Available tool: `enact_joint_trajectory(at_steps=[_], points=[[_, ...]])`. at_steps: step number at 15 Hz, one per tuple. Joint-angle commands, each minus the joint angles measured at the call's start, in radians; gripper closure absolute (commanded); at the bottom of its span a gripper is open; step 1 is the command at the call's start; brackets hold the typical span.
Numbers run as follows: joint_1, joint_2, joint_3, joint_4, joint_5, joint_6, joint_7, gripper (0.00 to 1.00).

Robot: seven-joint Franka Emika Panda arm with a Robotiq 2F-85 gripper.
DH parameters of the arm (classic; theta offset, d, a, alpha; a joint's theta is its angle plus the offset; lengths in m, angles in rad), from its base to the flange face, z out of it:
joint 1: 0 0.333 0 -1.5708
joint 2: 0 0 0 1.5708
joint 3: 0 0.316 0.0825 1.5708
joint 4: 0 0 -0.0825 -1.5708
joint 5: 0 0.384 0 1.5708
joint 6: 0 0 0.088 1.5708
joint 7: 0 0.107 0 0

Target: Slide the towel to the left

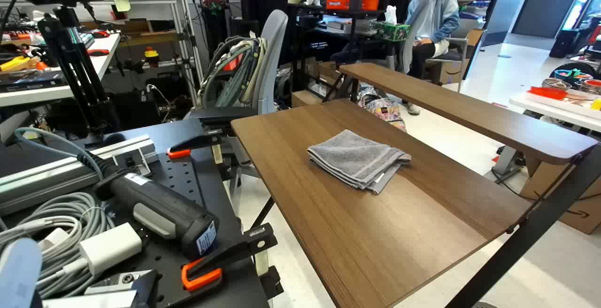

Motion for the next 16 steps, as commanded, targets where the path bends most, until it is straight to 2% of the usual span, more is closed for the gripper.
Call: enact_joint_trajectory(at_steps=[1,9,16], points=[[-0.003,0.0,0.003,0.001,0.003,-0.003,-0.002,0.0],[0.044,0.156,0.09,0.095,0.058,-0.018,0.172,0.0],[0.118,0.428,0.135,0.165,0.191,0.236,0.305,0.0]])
